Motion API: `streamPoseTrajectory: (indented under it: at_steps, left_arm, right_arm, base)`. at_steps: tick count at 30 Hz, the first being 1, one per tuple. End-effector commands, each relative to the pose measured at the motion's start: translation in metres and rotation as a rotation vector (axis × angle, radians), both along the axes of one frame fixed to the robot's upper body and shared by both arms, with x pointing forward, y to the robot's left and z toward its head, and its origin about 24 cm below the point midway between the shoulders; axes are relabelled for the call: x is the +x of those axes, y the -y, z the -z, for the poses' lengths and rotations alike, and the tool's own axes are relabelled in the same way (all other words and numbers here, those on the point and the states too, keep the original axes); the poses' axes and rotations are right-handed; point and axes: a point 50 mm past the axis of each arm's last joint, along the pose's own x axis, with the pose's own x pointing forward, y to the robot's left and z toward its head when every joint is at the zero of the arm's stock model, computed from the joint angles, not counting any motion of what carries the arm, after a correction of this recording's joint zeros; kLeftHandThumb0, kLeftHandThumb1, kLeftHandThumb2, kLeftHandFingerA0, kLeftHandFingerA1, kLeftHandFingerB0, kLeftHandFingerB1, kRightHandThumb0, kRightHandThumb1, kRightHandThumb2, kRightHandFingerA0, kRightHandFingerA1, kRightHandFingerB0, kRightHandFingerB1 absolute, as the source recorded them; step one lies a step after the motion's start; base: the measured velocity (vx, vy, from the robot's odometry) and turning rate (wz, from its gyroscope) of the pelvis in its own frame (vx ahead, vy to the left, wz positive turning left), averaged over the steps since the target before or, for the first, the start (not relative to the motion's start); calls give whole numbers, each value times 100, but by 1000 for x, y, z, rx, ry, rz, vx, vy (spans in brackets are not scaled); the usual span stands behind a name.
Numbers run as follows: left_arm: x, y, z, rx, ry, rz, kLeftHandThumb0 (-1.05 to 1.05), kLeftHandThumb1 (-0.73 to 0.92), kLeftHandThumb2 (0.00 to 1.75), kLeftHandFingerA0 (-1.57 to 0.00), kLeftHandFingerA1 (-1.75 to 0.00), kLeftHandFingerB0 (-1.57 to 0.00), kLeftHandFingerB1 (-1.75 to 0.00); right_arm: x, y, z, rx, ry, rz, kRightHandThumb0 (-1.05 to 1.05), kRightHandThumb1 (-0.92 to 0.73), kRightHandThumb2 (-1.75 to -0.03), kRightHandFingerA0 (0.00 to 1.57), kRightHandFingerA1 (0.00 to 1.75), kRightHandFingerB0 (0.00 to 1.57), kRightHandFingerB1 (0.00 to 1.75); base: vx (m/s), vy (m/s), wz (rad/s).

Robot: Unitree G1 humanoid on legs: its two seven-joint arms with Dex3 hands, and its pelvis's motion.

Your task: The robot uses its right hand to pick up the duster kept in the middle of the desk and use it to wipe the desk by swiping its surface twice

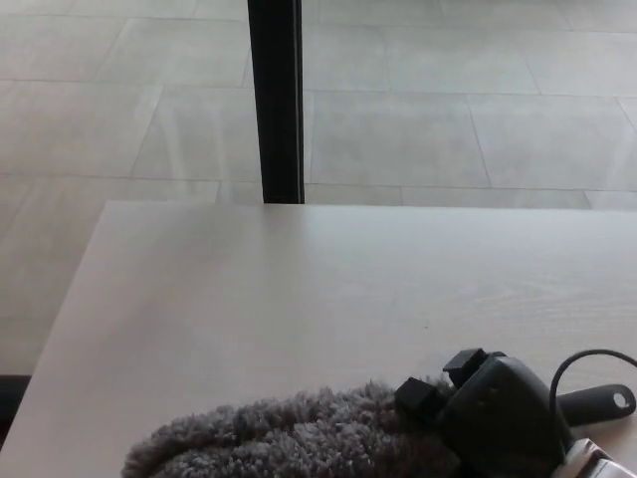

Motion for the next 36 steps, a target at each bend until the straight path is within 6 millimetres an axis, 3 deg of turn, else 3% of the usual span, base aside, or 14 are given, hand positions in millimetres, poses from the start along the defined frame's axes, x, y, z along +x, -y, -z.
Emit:
streamPoseTrajectory:
  at_steps: [1, 8, 9, 10, 14, 17, 18, 21, 29, 30, 31, 34, 35, 36]
  left_arm:
    - [-3, -6, -5, 7, 14, -11, -58, 61, 58, -49, -61, -55, -47]
    - [-4, -6, -5, 32, 3, 2, -56, 63, 59, -50, -61, -55, -45]
    - [-4, -5, -3, -7, 26, -28, -53, 61, 59, -48, -65, -53, -47]
    - [-4, -4, -3, -4, 25, -27, -53, 62, 59, -48, -64, -55, -47]
    - [-6, -4, -2, 4, 11, -35, -53, 62, 59, -50, -63, -57, -48]
    - [-7, -3, -1, -11, 19, -32, -54, 62, 58, -46, -62, -54, -47]
    - [-7, -3, 0, -14, 17, -37, -54, 62, 58, -47, -62, -54, -46]
    - [-6, -3, -1, -11, 17, -39, -54, 62, 59, -47, -62, -54, -46]
    - [-10, 0, 3, 2, 1, -6, -56, 64, 59, -50, -62, -54, -46]
    - [-10, 1, 3, 3, 2, -9, -56, 64, 59, -50, -60, -55, -46]
    - [-9, 1, 3, 3, 8, -4, -55, 65, 60, -51, -60, -54, -45]
    - [-10, 1, 3, -3, 14, -6, -55, 66, 60, -51, -61, -54, -46]
    - [-12, 2, 3, -5, 15, 12, -55, 68, 61, -47, -61, -50, -45]
    - [-12, 2, 3, -4, 15, 21, -55, 68, 61, -47, -61, -50, -45]
  right_arm:
    - [-4, 17, 10, -109, -74, 26, -35, -51, -73, 105, 166, 92, 88]
    - [11, 21, 1, -90, -45, 72, -28, -53, -98, 107, 169, 93, 99]
    - [16, 20, -2, -60, -58, 87, -30, -51, -108, 122, 131, 90, 97]
    - [18, 19, -4, -70, -43, 93, -30, -55, -91, 102, 169, 92, 101]
    - [29, 11, -9, -93, -12, 143, -34, -61, -85, 97, 167, 90, 91]
    - [38, 3, -14, -78, 2, 201, -37, -49, -107, 121, 131, 90, 102]
    - [43, 0, -14, -76, -6, 240, -28, -46, -100, 99, 175, 85, 128]
    - [56, -4, -14, -57, -45, 365, -24, -45, -100, 103, 175, 86, 130]
    - [72, 43, 2, -162, -178, 676, -29, -64, -64, 93, 171, 83, 85]
    - [72, 52, 3, -180, -161, 702, -31, -64, -63, 92, 171, 83, 98]
    - [71, 70, 6, -205, -173, 761, -36, -50, -94, 121, 134, 89, 102]
    - [70, 89, 7, -260, -205, 839, -38, -49, -92, 117, 134, 87, 105]
    - [68, 103, 8, -292, -218, 885, -36, -64, -60, 81, 171, 79, 118]
    - [67, 109, 9, -302, -222, 902, -36, -64, -60, 81, 171, 79, 118]
  base:
    - [0, 0, 0]
    - [0, 0, 0]
    - [0, 0, 0]
    - [0, 0, 0]
    - [0, 0, 0]
    - [0, 0, 0]
    - [0, 0, 0]
    - [0, 0, 0]
    - [0, 0, 0]
    - [0, 0, 0]
    - [0, 0, 0]
    - [0, 0, 0]
    - [0, 0, 0]
    - [0, 0, 0]
